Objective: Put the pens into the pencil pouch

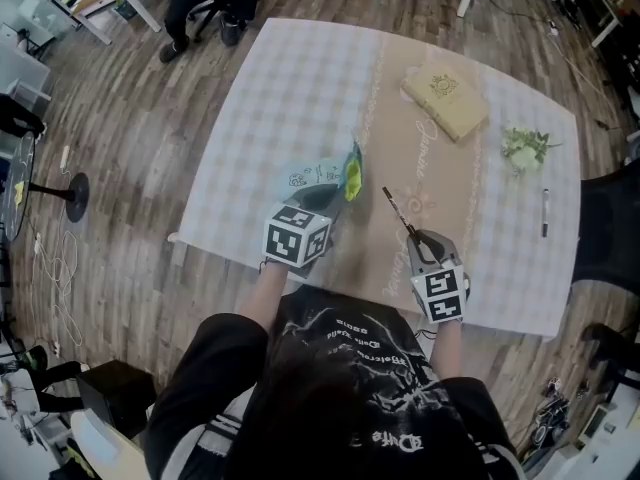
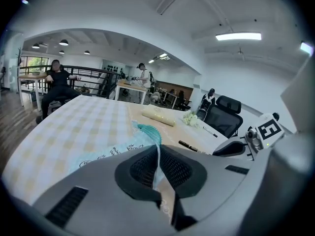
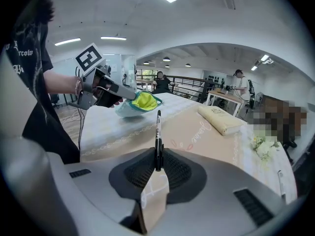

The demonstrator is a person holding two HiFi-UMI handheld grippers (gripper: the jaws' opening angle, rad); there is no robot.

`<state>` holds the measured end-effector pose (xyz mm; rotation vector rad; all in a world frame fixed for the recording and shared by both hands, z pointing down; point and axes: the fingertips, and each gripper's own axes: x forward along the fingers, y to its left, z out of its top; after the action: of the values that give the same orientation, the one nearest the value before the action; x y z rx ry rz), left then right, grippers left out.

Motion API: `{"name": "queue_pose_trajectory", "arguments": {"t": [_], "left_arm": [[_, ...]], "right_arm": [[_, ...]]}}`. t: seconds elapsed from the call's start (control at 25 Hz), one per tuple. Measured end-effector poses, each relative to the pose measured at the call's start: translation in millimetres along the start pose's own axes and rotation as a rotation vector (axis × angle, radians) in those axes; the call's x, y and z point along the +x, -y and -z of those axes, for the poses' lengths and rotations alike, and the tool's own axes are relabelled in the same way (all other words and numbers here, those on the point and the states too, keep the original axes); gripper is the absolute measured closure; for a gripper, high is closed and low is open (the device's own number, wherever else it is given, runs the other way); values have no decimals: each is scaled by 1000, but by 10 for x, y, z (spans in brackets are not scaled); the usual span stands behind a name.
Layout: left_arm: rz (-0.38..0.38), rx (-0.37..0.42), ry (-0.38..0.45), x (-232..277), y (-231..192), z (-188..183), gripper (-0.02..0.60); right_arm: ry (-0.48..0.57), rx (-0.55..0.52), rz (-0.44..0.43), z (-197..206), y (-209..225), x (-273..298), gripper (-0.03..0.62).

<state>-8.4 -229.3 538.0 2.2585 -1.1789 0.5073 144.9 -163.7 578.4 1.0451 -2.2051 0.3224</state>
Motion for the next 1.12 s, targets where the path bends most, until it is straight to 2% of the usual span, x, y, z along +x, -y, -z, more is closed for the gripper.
{"name": "queue_pose_trajectory", "arguments": {"t": [0.12,0.24,0.36,0.48,0.76,0.92,1.12], "left_arm": [[27,33,-2,-136,42,100,549],[70,78,-10,-138,46,22,549],[115,128,-31,-70,26,-128,549],[137,174,-40,-153,76,-46,549],[130,256,-29,-395,160,185,549],[153,292,-35,-562,254,363,549],[149,354,-40,-582,294,438,549]], "right_arm": [[-1,-47,-2,-27,-106,-76,530],[-5,-90,-20,-183,-55,-43,530],[-25,-171,-42,-412,62,41,530],[-50,-246,-62,-473,-38,1,530],[-118,-367,-101,-425,-339,-45,530],[-138,-437,-121,-420,-560,-41,530],[-161,-495,-149,-497,-675,68,530]]}}
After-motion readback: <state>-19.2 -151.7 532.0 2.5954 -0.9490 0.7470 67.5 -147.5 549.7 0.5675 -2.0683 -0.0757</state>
